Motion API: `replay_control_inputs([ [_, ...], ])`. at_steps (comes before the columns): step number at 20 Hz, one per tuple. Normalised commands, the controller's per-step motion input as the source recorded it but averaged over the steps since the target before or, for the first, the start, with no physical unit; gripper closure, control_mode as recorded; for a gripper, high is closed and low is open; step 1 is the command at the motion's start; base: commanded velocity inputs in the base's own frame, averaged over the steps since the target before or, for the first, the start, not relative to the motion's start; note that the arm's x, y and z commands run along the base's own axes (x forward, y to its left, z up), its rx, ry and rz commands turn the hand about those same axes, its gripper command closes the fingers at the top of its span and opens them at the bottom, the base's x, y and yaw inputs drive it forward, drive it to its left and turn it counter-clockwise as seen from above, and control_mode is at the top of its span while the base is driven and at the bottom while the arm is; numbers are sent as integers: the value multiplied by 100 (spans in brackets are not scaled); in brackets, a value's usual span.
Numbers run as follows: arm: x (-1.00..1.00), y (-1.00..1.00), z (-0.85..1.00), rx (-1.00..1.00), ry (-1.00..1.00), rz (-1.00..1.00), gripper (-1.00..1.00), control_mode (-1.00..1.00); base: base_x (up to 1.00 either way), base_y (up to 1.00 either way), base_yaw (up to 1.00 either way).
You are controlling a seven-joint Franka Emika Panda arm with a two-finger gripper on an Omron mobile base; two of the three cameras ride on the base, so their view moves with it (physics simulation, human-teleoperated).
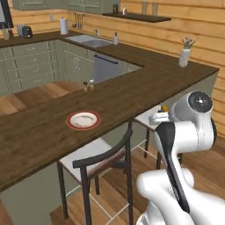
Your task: Start the toaster. Once the lever pops up, take the bread to the plate on the dining counter.
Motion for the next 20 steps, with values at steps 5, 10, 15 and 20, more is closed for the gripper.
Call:
replay_control_inputs([
  [5, 0, 0, 0, 0, 0, 0, 100, 100, 48, -34, 86],
  [10, 0, 0, 0, 0, 0, 0, 100, 100, 73, -9, 48],
  [15, 0, 0, 0, 0, 0, 0, 100, 100, 78, 4, 15],
  [20, 0, 0, 0, 0, 0, 0, 100, 100, 93, 0, 7],
])
